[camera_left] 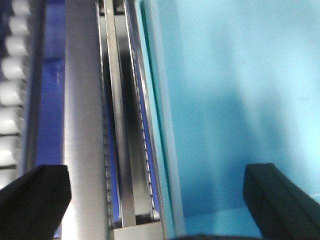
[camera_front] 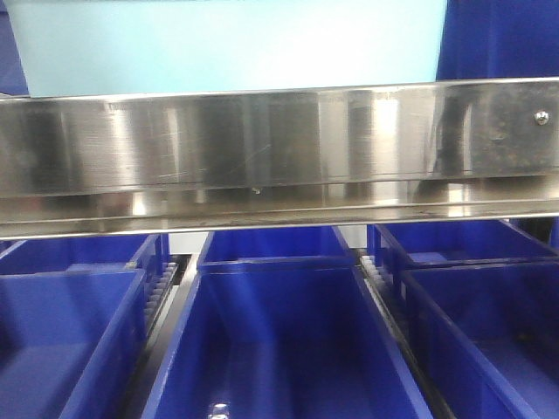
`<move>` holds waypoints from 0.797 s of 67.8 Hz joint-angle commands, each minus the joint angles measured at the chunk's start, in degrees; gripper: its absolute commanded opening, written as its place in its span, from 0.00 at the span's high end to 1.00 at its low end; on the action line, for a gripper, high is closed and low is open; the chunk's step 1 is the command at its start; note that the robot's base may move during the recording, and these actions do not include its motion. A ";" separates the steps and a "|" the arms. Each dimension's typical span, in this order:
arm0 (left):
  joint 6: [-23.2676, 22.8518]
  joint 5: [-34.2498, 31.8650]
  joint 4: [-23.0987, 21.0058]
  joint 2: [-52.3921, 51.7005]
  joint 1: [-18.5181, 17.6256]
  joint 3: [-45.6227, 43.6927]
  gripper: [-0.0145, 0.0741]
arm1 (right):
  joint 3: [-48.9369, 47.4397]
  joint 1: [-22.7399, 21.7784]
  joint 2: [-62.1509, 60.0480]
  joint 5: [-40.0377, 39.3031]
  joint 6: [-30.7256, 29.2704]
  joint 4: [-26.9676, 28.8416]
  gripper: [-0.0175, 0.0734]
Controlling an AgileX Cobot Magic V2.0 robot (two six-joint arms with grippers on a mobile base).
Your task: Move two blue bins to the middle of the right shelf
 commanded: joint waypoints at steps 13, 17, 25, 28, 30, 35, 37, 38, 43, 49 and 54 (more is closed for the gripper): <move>-0.01 -1.61 -0.56 -0.11 0.10 4.39 0.15 | 5.88 0.02 0.00 -3.54 -0.30 2.22 0.22; -0.01 -1.04 -0.69 -0.11 0.10 4.39 0.15 | 6.64 0.02 0.00 -3.54 -0.30 3.13 0.22; -0.01 0.12 -0.69 -0.11 0.10 4.72 0.15 | 7.97 1.19 0.00 -3.88 -0.30 3.37 0.22; -0.01 0.26 -0.69 -0.11 0.10 4.90 0.15 | 8.47 1.68 0.00 -4.62 -0.30 3.37 0.22; -0.01 0.35 -0.69 -0.11 0.10 5.11 0.15 | 8.76 1.96 0.00 -5.07 -0.30 3.37 0.22; -0.01 0.45 -0.69 -0.11 0.10 5.50 0.15 | 8.87 2.25 0.10 -5.43 -0.30 3.37 0.22; -0.01 0.50 -0.69 -0.11 0.10 5.72 0.15 | 8.87 2.25 0.10 -5.76 -0.30 3.37 0.23; -0.01 0.50 -0.69 -0.11 0.10 5.83 0.15 | 8.87 2.25 0.10 -5.97 -0.30 3.37 0.24; -0.01 0.50 -0.90 -0.11 0.10 5.94 0.15 | 8.87 2.25 0.10 -6.65 -0.30 3.15 0.31; -0.01 0.40 -0.98 -0.11 0.10 5.94 0.18 | 8.87 2.25 0.10 -6.79 -0.30 2.75 0.49; -0.01 0.40 -1.12 -0.11 0.10 5.94 0.27 | 8.87 2.25 0.10 -6.79 -0.30 2.75 0.67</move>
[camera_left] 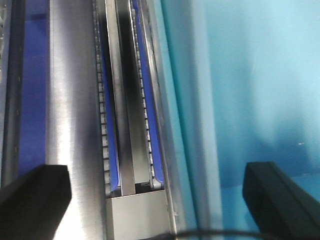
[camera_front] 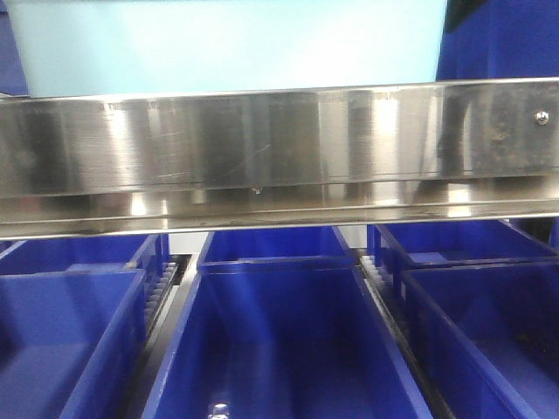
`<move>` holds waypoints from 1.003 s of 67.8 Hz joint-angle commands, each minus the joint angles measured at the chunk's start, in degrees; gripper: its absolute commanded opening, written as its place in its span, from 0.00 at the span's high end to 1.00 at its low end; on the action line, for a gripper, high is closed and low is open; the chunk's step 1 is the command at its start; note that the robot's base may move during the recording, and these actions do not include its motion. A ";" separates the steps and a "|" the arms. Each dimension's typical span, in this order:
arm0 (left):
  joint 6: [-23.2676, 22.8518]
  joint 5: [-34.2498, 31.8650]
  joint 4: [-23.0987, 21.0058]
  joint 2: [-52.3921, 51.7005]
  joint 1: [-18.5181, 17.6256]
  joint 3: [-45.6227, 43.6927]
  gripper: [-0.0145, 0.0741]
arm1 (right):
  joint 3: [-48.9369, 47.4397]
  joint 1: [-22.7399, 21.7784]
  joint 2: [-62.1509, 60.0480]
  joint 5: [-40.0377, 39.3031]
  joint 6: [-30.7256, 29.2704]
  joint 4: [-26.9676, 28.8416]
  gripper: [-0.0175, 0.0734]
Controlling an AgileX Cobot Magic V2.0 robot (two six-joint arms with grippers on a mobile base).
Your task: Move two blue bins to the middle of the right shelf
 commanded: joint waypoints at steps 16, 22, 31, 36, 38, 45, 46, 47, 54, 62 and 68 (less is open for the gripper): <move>0.06 -0.24 -0.99 -0.21 0.10 0.37 0.92 | 0.24 0.05 0.00 -1.12 -0.30 -0.69 0.97; 0.06 -0.22 -1.22 -0.21 0.10 0.37 0.96 | 0.24 0.05 0.00 -1.12 -0.30 -0.69 0.98; 0.06 -0.31 -1.48 -0.21 0.10 0.37 0.96 | 0.13 0.05 0.00 -1.01 -0.30 -0.69 0.98; 0.06 -0.35 -1.69 -0.21 0.10 0.37 0.96 | 0.13 0.05 -0.11 -1.25 -0.30 -0.69 0.98; 0.06 -0.35 -1.82 -0.37 0.10 0.24 0.96 | 0.13 0.05 -0.22 -1.23 -0.30 -0.69 0.98; 0.06 -0.44 -1.95 -1.28 0.10 0.10 0.96 | 0.02 0.05 -1.40 -2.28 -0.30 -0.69 0.98; 0.06 -0.44 -1.95 -1.38 0.10 0.01 0.96 | 0.02 0.05 -1.58 -2.47 -0.30 -0.69 0.98; 0.06 -0.44 -1.95 -1.54 0.10 -0.20 0.96 | 0.02 0.05 -1.94 -2.73 -0.30 -0.69 0.98; 0.06 -0.57 -1.95 -2.59 0.10 -2.41 0.96 | 0.02 0.05 -3.78 -5.01 -0.30 -0.79 0.98; 0.06 -0.31 -2.07 -3.37 0.10 -7.27 0.96 | -0.09 0.05 -6.18 -7.35 -0.30 -1.47 0.98; 0.06 0.54 -2.56 -3.72 0.10 -11.69 0.96 | -0.81 0.05 -7.77 -8.58 -0.30 -2.81 0.98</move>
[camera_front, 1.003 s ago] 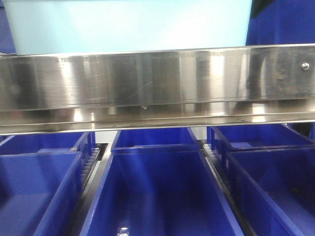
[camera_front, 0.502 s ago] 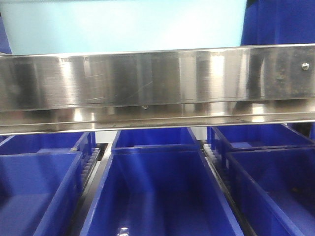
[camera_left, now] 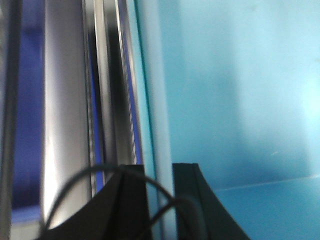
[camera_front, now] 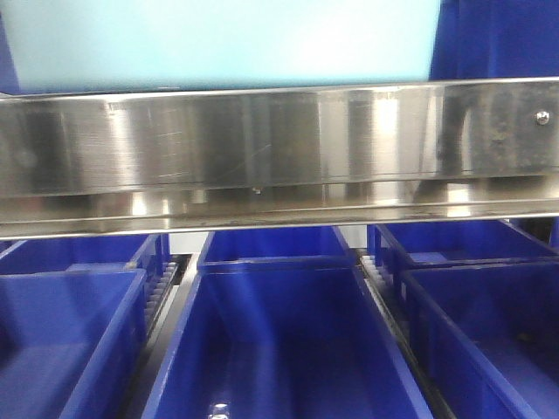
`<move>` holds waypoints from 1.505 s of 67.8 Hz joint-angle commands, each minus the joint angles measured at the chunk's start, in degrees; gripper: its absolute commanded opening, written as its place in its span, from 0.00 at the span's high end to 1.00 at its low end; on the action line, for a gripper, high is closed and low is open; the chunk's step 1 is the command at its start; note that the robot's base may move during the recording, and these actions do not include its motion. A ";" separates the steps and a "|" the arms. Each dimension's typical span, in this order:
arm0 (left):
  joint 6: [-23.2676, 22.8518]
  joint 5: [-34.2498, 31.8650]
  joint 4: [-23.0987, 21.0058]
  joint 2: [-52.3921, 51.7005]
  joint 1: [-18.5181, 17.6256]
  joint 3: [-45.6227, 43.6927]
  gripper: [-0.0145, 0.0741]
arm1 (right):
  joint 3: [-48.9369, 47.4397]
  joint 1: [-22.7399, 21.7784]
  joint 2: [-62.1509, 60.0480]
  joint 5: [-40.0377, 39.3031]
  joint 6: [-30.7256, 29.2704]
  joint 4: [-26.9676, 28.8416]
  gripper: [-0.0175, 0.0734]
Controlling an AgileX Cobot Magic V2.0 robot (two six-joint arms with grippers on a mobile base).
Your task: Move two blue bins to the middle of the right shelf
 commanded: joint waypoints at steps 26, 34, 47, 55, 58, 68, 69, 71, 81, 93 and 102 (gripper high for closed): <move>0.55 -2.32 -3.92 -2.85 -0.02 -16.10 0.96 | -14.06 0.01 -5.59 -8.17 -1.25 -6.09 0.98; 0.55 -2.32 -3.91 -2.85 -0.02 -16.25 0.96 | -15.03 0.01 -5.59 -8.17 -1.25 -6.09 0.98; 0.55 -2.32 -3.80 -2.85 -0.02 -16.24 0.96 | -15.02 0.01 -5.59 -7.56 -1.25 -6.09 0.98; 0.55 -2.66 -3.79 -2.85 -0.02 -16.24 0.96 | -15.02 0.01 -5.59 -7.21 -1.25 -6.09 0.98; 0.55 -2.95 -3.79 -2.85 -0.02 -16.24 0.96 | -15.02 0.01 -5.59 -7.21 -1.25 -6.09 0.98; 0.55 -4.18 -3.66 -2.85 -0.02 -16.24 0.96 | -15.02 0.01 -5.59 -7.48 -1.25 -6.09 0.98; 0.55 -4.31 -3.66 -2.85 -0.02 -16.24 0.96 | -15.02 0.01 -5.59 -7.48 -1.25 -6.09 0.98; 0.55 -4.64 -3.66 -2.85 -0.02 -16.24 0.96 | -15.02 0.01 -5.59 -7.48 -1.25 -6.09 0.98; 0.55 -6.91 -3.66 -2.85 -0.02 -16.24 0.96 | -15.02 0.01 -5.59 -7.56 -1.25 -6.09 0.98; 0.55 -8.23 -3.66 -2.85 -0.02 -16.24 0.96 | -15.02 0.01 -5.59 -7.56 -1.25 -6.09 0.98; 0.55 -8.80 -3.66 -2.85 -0.02 -16.24 0.96 | -15.02 0.01 -5.59 -7.56 -1.25 -6.09 0.98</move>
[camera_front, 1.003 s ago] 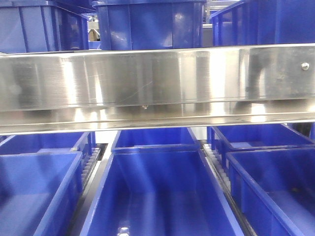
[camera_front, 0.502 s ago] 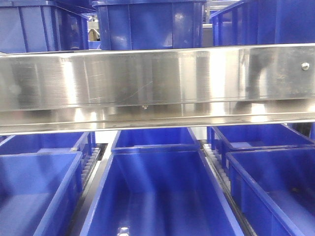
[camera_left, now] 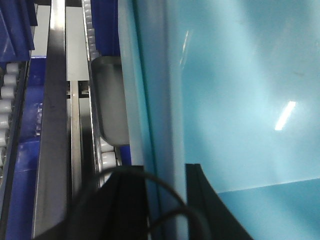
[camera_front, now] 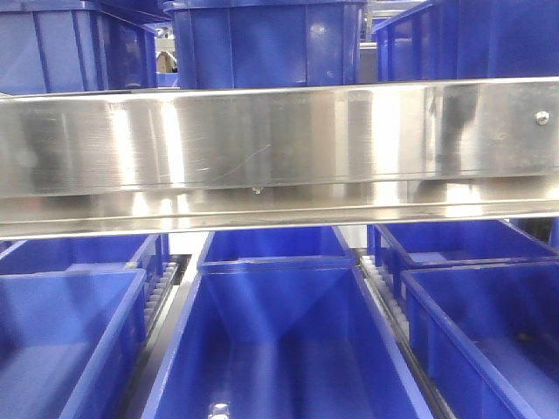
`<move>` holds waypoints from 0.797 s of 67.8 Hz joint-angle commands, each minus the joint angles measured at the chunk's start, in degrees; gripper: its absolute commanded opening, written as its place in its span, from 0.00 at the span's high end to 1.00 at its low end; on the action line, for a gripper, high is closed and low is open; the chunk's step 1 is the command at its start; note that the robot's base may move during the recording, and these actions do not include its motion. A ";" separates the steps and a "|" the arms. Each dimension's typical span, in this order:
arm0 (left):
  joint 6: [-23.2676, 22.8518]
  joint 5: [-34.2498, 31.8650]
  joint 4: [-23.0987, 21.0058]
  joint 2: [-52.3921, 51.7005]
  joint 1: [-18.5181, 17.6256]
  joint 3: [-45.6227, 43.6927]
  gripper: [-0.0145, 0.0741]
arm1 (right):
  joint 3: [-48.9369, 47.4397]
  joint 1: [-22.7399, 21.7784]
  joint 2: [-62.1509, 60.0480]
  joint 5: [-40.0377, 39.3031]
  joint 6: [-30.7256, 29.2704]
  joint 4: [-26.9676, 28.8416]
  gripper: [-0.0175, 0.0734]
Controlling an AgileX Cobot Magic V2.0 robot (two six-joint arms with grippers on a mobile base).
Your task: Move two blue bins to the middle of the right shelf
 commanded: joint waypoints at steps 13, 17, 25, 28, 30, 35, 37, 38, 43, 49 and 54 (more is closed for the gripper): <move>0.03 -6.26 -0.82 -1.20 -0.02 -1.06 0.96 | -1.38 0.01 -1.49 -5.00 -1.39 -0.26 0.98; 0.03 -6.26 -0.82 -1.20 -0.02 -1.06 0.96 | -1.38 0.01 -1.49 -5.00 -1.39 -0.26 0.98; 0.03 -6.26 -0.82 -1.20 -0.02 -1.06 0.96 | -1.38 0.01 -1.49 -5.00 -1.39 -0.26 0.98; 0.03 -6.26 -0.82 -1.20 -0.02 -1.06 0.96 | -1.38 0.01 -1.49 -5.00 -1.39 -0.26 0.98; 0.03 -6.26 -0.82 -1.20 -0.02 -1.06 0.96 | -1.38 0.01 -1.49 -5.00 -1.39 -0.26 0.98; 0.03 -6.26 -0.82 -1.20 -0.02 -1.06 0.96 | -1.38 0.01 -1.49 -5.00 -1.39 -0.26 0.98; 0.03 -6.26 -0.82 -1.20 -0.02 -1.06 0.96 | -1.38 0.01 -1.49 -5.00 -1.39 -0.26 0.98; 0.03 -6.26 -0.82 -1.20 -0.02 -1.06 0.96 | -1.38 0.01 -1.49 -5.00 -1.39 -0.26 0.98; 0.03 -6.26 -0.82 -1.20 -0.02 -1.06 0.96 | -1.38 0.01 -1.49 -5.00 -1.39 -0.26 0.98; 0.03 -6.26 -0.82 -1.20 -0.02 -1.06 0.96 | -1.38 0.01 -1.49 -5.12 -1.39 -0.26 0.98; 0.03 -6.26 -0.82 -1.20 -0.02 -1.06 0.96 | -1.38 0.01 -1.49 -5.12 -1.39 -0.26 0.98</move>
